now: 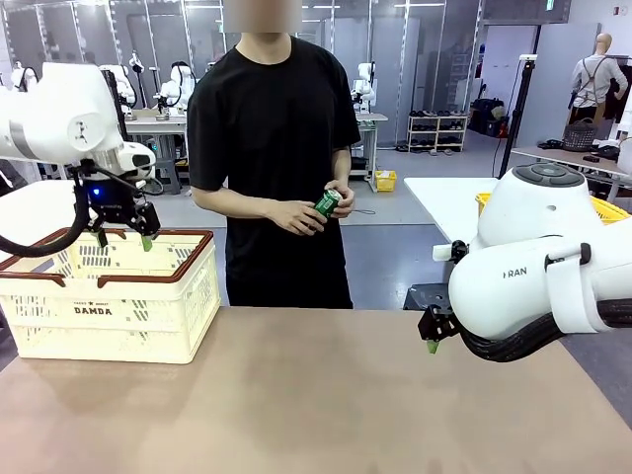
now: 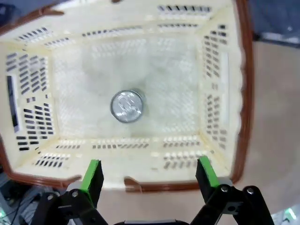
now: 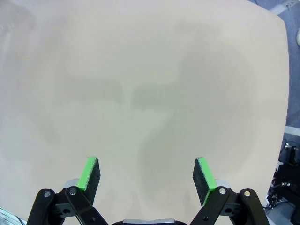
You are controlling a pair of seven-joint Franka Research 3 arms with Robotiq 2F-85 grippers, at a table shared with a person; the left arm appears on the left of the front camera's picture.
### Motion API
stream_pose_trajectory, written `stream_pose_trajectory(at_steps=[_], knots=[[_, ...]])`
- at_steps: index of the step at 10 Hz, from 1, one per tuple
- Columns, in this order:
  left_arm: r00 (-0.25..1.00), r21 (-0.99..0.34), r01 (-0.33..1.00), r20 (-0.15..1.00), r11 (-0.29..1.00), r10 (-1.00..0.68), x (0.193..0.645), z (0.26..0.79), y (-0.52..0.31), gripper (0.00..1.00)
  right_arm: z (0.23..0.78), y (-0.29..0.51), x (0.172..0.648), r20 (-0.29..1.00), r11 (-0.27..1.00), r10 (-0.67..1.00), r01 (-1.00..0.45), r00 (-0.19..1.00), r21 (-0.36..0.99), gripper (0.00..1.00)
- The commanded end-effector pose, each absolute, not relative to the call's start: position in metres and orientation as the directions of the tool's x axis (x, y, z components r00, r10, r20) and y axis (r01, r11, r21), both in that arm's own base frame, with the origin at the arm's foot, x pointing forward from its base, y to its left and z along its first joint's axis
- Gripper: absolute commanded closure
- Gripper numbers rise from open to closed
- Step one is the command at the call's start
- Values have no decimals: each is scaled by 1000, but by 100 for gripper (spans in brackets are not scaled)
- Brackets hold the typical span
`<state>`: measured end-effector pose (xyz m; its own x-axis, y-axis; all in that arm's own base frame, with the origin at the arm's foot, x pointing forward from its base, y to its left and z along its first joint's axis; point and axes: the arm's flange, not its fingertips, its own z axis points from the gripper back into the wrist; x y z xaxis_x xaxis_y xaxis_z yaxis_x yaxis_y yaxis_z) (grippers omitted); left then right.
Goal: Place the drinks into the Shopping basket.
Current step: Pick up one drink and place it into the Shopping basket.
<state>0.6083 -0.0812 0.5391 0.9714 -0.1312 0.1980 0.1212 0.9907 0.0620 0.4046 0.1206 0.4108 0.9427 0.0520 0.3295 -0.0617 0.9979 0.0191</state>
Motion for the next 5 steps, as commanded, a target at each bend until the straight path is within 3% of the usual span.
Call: stream_pose_trajectory(at_steps=[1,2,5], knots=[[942,60,219,249,974,-227,560,555,-91,0,409,119,404,336,998,60,-68,940,12,0],[929,63,267,249,962,-274,538,563,-98,0,409,119,404,336,998,60,-68,940,12,0],[774,103,601,172,793,-609,466,558,-118,0,409,119,404,336,998,60,-68,940,12,0]])
